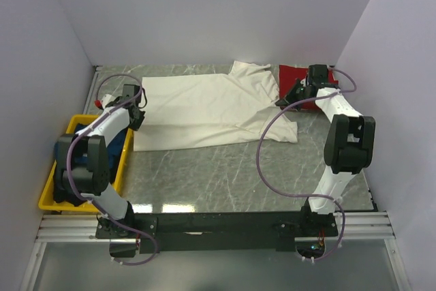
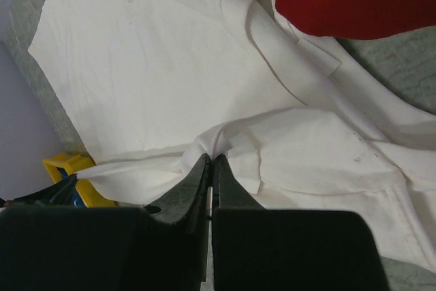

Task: Fold and stack the t-shirts
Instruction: Fold the tshirt

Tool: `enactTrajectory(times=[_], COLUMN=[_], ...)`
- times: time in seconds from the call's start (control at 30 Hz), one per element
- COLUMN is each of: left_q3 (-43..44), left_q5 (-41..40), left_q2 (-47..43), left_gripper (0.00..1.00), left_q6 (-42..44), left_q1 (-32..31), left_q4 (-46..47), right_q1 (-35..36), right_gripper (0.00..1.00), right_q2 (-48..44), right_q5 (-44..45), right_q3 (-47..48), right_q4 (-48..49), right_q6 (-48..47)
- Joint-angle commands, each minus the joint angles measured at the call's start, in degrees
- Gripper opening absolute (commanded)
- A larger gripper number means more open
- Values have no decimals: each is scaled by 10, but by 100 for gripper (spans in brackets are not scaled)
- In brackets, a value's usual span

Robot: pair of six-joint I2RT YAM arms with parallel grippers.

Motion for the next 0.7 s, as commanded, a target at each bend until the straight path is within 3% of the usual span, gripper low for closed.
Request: enactTrajectory(times=[0.0,0.2,0.27,0.3,0.37,0.4,0.43,0.47,0.53,0.67], left_q3=[33,30,29,31,27,17,11,7,-2,-14], left_q5=[-4,7,12,14,18,20,22,23,33,63], left_q2=[13,27,32,32,24,19,12,-3,-16,-48], left_gripper=[1,1,11,14,30,38,53,59,65,65], left_q6=[13,23,31,36,41,44,47,48,55,66], left_q1=[4,13,16,16,16,16,16,16,16,14], left_q4=[8,26,34,36,44,59,66,71,86,103], right_q1=[-6,-7,-7,-7,-6,-4,-1,7,16,61], right_gripper=[0,0,3,15,27,38,43,45,46,46], right_q2=[7,25,28,28,27,20,15,11,-7,-57], right_q5=[-3,-11,-10,-12,-11,-8,1,6,26,69], right_q3=[28,43,44,44,39,37,37,36,30,-34], right_q4=[13,18,21,23,27,29,28,26,19,46], right_q6=[-1,-8,-10,-11,-16,-19,-23,-31,-38,-41])
